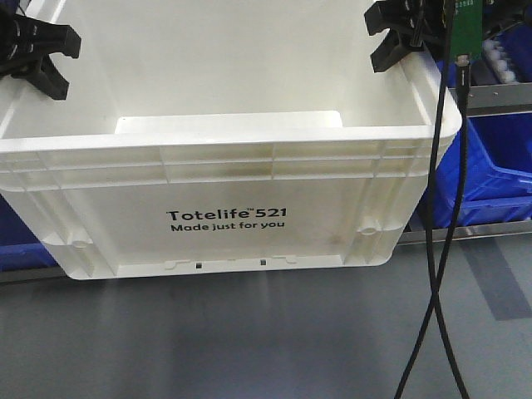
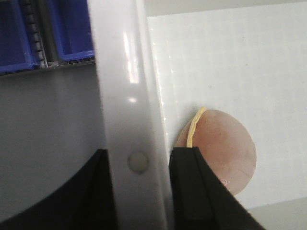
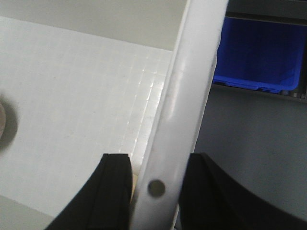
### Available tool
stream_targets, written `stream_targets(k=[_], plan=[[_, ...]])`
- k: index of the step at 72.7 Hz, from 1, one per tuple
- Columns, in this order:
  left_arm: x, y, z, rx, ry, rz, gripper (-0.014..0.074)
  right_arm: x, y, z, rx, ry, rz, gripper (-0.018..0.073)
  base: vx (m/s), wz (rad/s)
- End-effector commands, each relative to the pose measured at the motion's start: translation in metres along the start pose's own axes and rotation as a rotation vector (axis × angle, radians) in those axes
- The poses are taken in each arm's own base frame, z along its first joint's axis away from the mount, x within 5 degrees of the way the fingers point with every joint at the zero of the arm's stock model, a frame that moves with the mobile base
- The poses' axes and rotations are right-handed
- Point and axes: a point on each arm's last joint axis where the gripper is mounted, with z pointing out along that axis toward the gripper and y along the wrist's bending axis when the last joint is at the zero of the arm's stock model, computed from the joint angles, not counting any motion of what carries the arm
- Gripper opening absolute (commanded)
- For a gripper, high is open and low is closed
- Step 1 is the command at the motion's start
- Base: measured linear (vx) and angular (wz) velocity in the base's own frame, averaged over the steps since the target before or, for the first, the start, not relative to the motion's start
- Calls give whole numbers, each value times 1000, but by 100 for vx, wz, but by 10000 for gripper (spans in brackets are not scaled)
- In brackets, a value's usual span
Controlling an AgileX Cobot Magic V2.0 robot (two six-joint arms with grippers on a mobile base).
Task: Place moving items into box and shelve
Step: 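Keep gripping the tote rims as the base turns toward the blue-bin shelf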
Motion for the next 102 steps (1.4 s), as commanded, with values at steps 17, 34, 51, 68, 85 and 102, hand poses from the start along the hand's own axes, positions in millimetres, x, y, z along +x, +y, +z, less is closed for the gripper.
stream_targets(k=[17,34,51,68,85,102], plan=[[-1,-21,-32,172,-144,4,-3,-10,26,-38,-158,-194,-15,-4,4,34],[-1,-21,-32,172,-144,4,-3,-10,26,-38,-158,-194,-15,-4,8,28],[-1,-21,-32,172,-144,4,-3,-10,26,-38,-158,-194,-15,-4,9,22],[-1,-21,-32,172,-144,4,-3,-10,26,-38,-158,-194,-15,-4,10,16],[-1,-21,-32,172,-144,4,-3,-10,26,-38,-158,-194,-15,-4,12,9],[-1,-21,-32,172,-144,4,-3,-10,26,-38,-158,-194,-15,-4,16,1]])
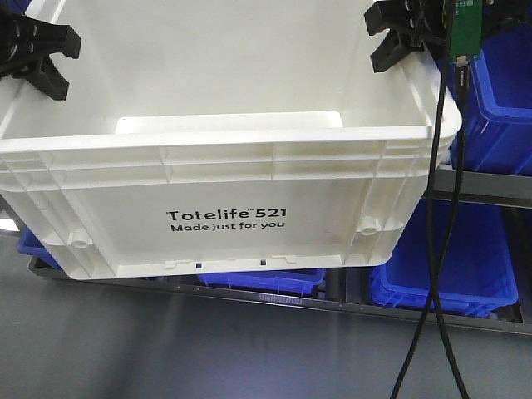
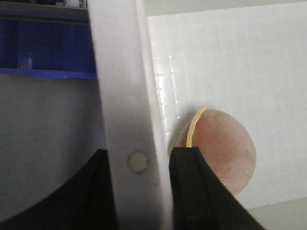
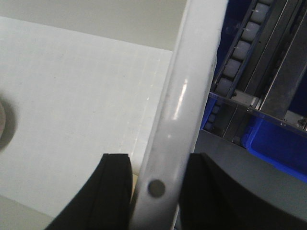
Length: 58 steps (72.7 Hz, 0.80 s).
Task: Place moving items into box and shelve
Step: 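Hold the tote above the shelf's roller lane while the base aligns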
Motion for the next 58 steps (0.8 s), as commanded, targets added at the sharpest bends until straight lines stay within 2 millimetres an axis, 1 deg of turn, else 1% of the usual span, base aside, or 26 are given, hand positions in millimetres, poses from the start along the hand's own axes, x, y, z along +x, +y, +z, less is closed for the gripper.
stream_targets(k=[1,32,58], plan=[[-1,-21,-32,172,-144,4,-3,-10,26,-38,-158,-194,-15,-4,19,-3],[-1,-21,-32,172,-144,4,-3,-10,26,-38,-158,-194,-15,-4,19,-6],[-1,-21,-32,172,-144,4,-3,-10,26,-38,-157,-194,-15,-4,12,-11]])
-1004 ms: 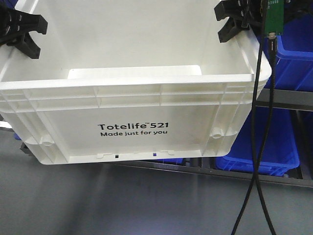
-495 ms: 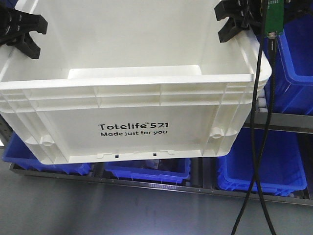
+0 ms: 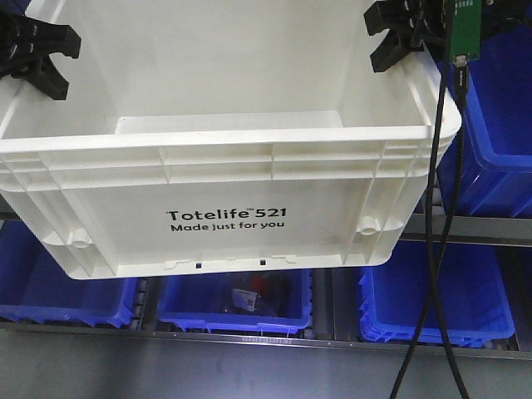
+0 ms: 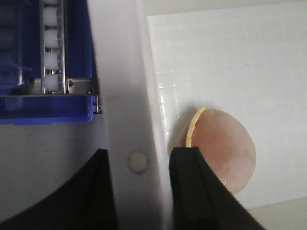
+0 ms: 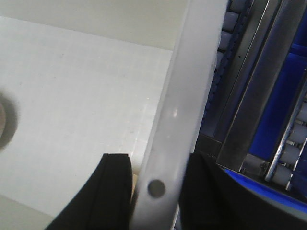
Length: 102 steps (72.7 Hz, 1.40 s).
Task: Place moving items into box and shelve
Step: 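Hold the tote above the shelf's roller lane while the base aligns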
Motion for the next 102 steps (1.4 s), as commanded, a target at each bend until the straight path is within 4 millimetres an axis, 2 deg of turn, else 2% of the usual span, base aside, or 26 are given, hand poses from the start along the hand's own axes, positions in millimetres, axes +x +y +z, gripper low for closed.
stream_targets(k=[1,102], plan=[[-1,-21,-32,172,-144,4,-3,-10,26,-38,-157,-194,-15,-4,9,-14],[-1,-21,-32,172,-144,4,-3,-10,26,-38,-157,-194,-15,-4,5,-5]])
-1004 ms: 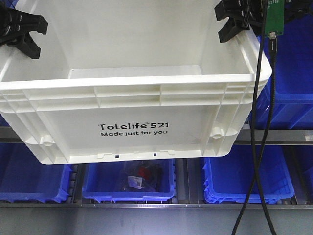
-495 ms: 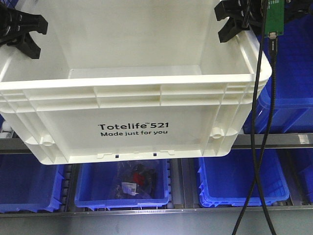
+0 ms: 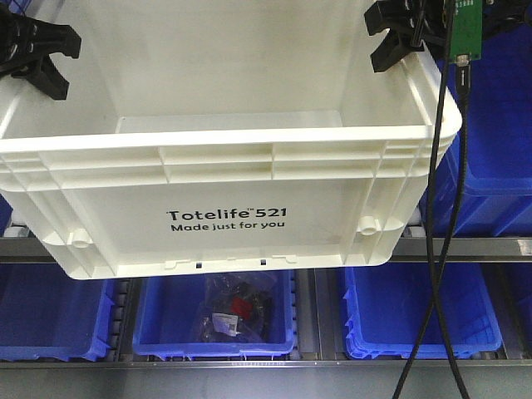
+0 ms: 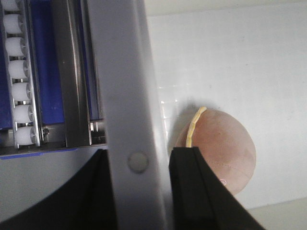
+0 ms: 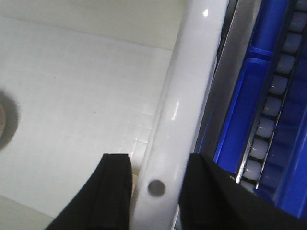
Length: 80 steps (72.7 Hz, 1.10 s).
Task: Place moving items into box and shelve
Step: 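Hold the tote above the shelf's roller lane while the base aligns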
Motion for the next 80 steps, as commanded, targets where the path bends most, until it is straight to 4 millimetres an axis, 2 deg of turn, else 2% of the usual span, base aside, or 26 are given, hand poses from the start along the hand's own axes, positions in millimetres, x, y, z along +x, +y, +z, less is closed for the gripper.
stream_targets(k=[1,80], plan=[[-1,-21,-32,171,-144,4,-3,-10,26,-38,-157,-194,-15,-4,2,8],[-1,-21,-32,171,-144,4,-3,-10,26,-38,-157,-194,-15,-4,3,5]])
